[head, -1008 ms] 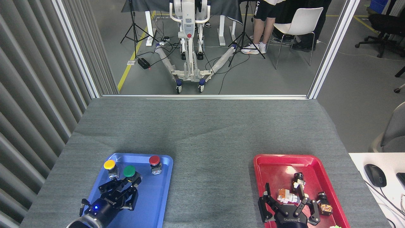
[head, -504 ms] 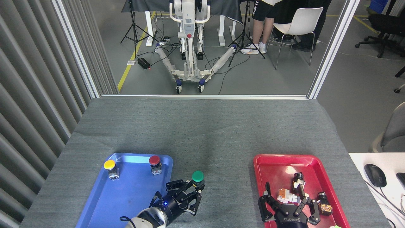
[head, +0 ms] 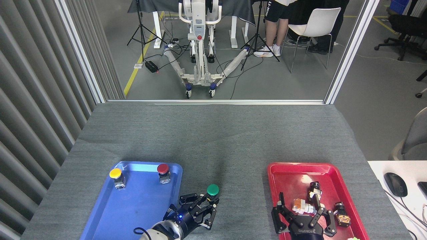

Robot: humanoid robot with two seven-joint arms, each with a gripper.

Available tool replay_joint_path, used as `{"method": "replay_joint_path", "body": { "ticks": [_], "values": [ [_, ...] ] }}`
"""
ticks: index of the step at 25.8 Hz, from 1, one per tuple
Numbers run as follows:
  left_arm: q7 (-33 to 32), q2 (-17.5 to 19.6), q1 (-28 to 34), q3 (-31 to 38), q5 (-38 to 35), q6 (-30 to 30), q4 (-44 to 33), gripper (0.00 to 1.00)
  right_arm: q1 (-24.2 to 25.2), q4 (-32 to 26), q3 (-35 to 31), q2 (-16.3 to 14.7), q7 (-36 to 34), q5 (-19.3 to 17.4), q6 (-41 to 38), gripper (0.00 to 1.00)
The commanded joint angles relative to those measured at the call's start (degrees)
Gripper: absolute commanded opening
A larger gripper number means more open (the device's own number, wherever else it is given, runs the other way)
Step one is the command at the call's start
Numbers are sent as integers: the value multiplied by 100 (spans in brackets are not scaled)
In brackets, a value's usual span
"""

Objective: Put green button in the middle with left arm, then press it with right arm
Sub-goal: 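Carry the green button out of the tray and set it between the trays, then move the right gripper from the red tray over the green button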

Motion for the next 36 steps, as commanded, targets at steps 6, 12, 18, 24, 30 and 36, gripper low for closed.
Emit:
{"method": "replay_joint_path", "body": {
  "ticks": [6, 12, 18, 24, 30, 36],
  "values": [
    [-3, -132, -66, -276, 35, 276, 222, 35, -10, 31, 2, 13, 1, -9, -5, 100],
    [58, -220, -58, -276, 62, 390, 213, 100, -10, 75, 2, 4, 1, -9, -5, 100],
    [58, -202, 39, -276, 70, 381, -24, 100, -10, 101, 2, 4, 1, -9, -5, 100],
    [-3, 61, 1076, -100, 79, 733, -1957, 100, -63, 233, 38, 30, 1, -18, -13, 100],
    [-3, 272, 2008, 726, 466, 1999, -3179, 100, -116, 338, 213, 83, 1, -9, -101, 99],
    [102, 800, 2641, 1517, 1415, 1963, -3768, 100, -388, 663, 433, 188, 27, -9, -66, 99]
  ]
}}
